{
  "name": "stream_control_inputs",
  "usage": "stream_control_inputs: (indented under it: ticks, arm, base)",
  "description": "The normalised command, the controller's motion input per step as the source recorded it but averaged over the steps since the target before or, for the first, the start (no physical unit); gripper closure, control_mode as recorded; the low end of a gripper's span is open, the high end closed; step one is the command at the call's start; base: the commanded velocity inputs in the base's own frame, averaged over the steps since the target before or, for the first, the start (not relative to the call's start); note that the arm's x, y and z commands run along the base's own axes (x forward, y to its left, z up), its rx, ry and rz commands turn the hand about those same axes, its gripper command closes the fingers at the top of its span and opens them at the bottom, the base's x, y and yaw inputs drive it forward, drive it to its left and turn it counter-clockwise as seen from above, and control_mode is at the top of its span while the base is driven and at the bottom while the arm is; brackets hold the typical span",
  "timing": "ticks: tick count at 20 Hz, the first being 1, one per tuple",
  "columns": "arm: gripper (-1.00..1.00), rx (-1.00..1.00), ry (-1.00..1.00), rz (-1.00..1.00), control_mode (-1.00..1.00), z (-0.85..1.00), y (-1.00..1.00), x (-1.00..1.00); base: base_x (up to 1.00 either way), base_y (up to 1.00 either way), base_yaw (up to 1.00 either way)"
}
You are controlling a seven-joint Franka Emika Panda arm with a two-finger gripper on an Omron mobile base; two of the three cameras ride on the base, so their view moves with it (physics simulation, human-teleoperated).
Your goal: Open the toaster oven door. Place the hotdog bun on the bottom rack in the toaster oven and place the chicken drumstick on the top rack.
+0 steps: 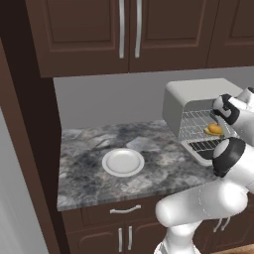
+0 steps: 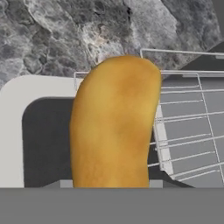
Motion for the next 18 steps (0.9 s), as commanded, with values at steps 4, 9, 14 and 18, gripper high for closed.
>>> stream_control_inputs:
  ticks: [4, 9, 14, 18]
  arm:
    - [1.0, 0.0, 0.0, 0.02, -1.0, -0.21, -0.13, 0.22]
    - [1.0, 0.0, 0.0, 0.0, -1.0, -0.19, -0.14, 0.26]
    - [1.0, 0.01, 0.0, 0.0, -1.0, -0.14, -0.06, 0.17]
    - [1.0, 0.04, -0.01, 0.0, -1.0, -0.09, 0.0, 0.1]
  base:
    - [0.0, 0.0, 0.0]
    - [0.0, 0.0, 0.0]
    - [0.0, 0.0, 0.0]
    - [0.0, 0.0, 0.0]
